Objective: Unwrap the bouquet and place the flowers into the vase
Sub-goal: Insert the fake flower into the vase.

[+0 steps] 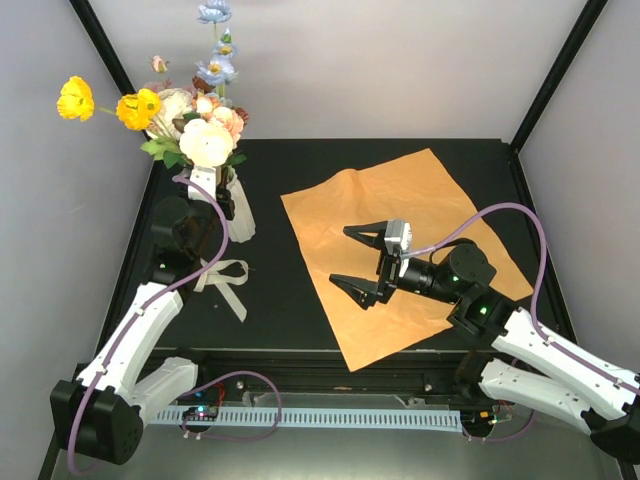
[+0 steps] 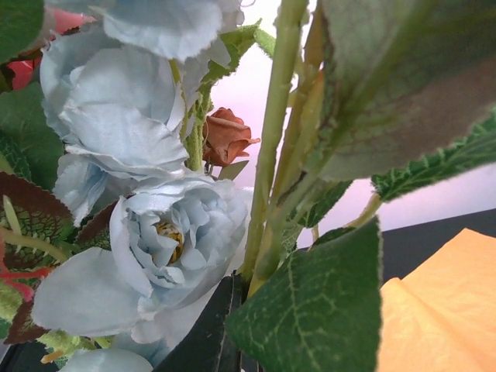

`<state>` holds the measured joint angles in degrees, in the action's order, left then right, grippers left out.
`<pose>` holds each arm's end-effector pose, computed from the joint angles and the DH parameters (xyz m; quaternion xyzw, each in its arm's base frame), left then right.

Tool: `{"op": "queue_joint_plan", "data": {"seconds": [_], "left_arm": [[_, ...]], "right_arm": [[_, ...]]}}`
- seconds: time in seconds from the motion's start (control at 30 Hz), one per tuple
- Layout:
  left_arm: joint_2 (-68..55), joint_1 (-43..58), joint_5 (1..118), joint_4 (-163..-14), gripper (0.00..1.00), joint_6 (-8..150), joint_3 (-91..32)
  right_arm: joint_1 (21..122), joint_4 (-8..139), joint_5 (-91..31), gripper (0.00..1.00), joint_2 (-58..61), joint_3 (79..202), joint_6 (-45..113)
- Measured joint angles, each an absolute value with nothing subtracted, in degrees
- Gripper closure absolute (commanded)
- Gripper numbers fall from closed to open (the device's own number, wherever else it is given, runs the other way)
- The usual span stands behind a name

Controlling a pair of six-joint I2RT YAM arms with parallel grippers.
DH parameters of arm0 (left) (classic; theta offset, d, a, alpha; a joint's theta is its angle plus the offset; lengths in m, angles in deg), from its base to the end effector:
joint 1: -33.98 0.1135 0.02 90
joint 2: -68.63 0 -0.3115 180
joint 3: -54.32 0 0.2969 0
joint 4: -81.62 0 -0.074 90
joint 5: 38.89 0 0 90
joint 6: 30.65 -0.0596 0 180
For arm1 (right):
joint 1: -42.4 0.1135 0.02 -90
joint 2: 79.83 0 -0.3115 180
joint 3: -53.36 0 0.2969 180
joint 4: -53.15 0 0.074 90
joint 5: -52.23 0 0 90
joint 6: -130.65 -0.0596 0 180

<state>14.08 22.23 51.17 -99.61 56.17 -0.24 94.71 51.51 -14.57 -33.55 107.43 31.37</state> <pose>0.2641 -0.0550 0.3702 0.0912 0.6934 -0.0538 0.7127 0.1195 0.1931 0.4000 -0.3750 0.5330 0.4943 0.5753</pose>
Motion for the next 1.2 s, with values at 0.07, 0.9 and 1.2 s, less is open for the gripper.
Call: {"op": "queue_joint_plan", "data": {"seconds": [0.07,0.9,1.2], "left_arm": [[14.08,22.25,51.21,-99.59,0.98,56.39,-0.24],[17.91,22.38,54.88,-85.38,0.69,61.44,-0.26],[22.85,22.38,56.81,-80.05,0.32,64.22,-0.26]], "right_arm": [[94.71,51.6,-14.72,0.0,-33.55,107.43,31.37],[94.71,61.89,-24.16,0.0,-31.23,114.73,29.3],[94.71,67.23,-34.2,0.0,-29.68,115.47,25.63]]}}
